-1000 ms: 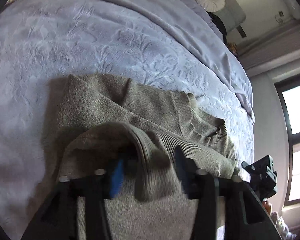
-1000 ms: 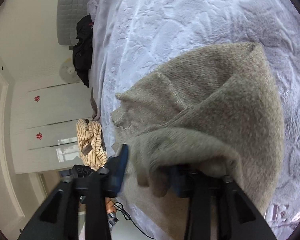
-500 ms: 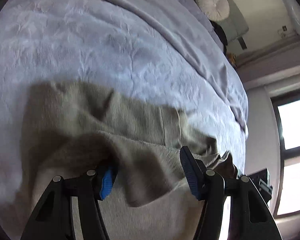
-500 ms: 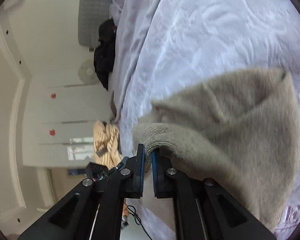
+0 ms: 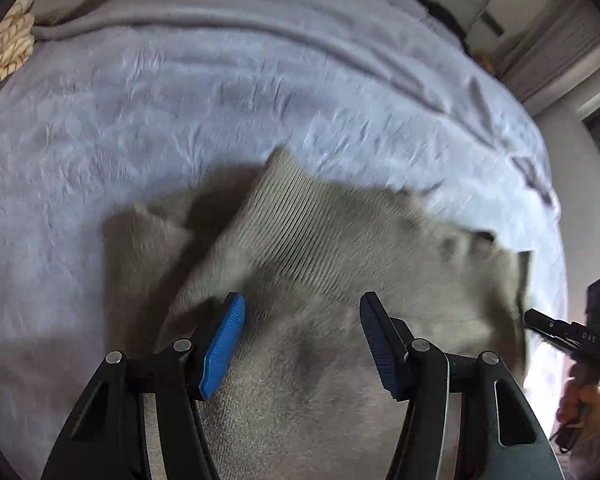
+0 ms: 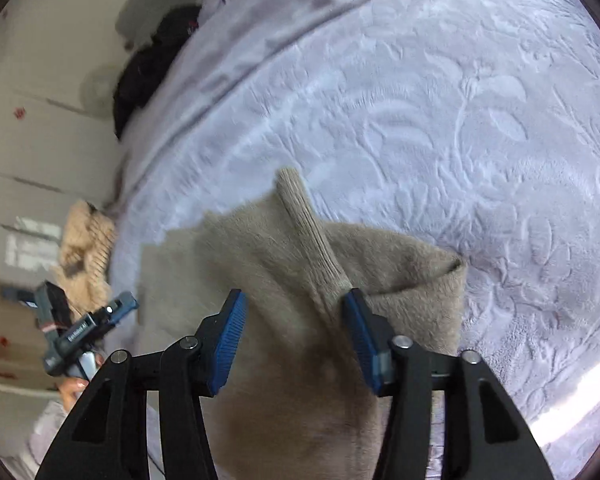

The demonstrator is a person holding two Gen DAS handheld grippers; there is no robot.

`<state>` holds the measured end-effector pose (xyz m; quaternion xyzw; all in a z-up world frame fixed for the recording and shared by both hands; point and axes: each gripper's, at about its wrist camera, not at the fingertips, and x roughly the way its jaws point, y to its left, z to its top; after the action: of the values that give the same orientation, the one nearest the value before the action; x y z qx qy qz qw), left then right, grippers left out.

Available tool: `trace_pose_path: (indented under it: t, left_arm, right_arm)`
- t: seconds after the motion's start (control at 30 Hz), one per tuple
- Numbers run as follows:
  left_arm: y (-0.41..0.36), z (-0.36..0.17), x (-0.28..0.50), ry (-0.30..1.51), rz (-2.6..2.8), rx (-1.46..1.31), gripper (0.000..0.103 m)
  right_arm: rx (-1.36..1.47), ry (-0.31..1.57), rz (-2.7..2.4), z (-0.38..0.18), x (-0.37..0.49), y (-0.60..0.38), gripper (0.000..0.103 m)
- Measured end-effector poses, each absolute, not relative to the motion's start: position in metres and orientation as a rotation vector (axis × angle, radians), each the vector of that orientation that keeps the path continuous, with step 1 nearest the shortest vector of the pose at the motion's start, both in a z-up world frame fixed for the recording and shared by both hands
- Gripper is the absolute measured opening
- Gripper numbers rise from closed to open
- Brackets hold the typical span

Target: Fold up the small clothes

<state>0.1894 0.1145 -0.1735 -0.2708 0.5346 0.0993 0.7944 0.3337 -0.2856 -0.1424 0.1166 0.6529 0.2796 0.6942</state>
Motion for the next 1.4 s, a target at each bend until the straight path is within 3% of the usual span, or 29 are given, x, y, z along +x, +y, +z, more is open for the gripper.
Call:
trace_pose_path:
  t: [0.03,0.33,0.4,0.47,0.5,0.83,1.1,1.13,1.2,1.4]
  left_arm:
    - [0.114,-0.182,0.189,1.162,0.242,-0.565,0.061]
    - [0.132,-0.152,0.159,1.176,0.269,-0.531,0.061]
    - [0.138,-0.143,0.140,1.183,0.253,-0.555,0.061]
    - [0.142,-0.141,0.119,1.197,0.231,-0.592,0.061]
    - [0.141,-0.141,0.111,1.207,0.224,-0.604,0.061]
    - [0.130,-0.164,0.040,1.300,0.039,-0.624,0.061]
    - [0.140,-0.174,0.039,1.291,-0.102,-0.681,0.061]
    - [0.142,-0.179,0.040,1.302,-0.109,-0.690,0.057]
    - [0.143,-0.186,0.041,1.342,-0.121,-0.683,0.007]
    - [0.157,-0.201,0.024,1.355,-0.114,-0.702,0.006]
  right_arm:
    - [0.229,1.464,0.599,-0.148,0.335,-0.284,0.008]
    - [0.286,1.434,0.519,-0.137,0.335,-0.320,0.009]
    - [0.292,1.439,0.567,-0.125,0.323,-0.319,0.017]
    - [0.322,1.450,0.619,-0.116,0.304,-0.320,0.055]
    - [0.331,1.451,0.639,-0.112,0.294,-0.318,0.061]
    - [0.348,1.550,0.742,-0.117,0.164,-0.286,0.061]
    - [0.485,1.609,0.606,-0.144,0.114,-0.282,0.061]
    - [0.511,1.615,0.583,-0.148,0.112,-0.285,0.061]
    - [0.551,1.620,0.530,-0.154,0.109,-0.294,0.061]
    - [0.698,1.546,0.346,-0.163,0.112,-0.338,0.061]
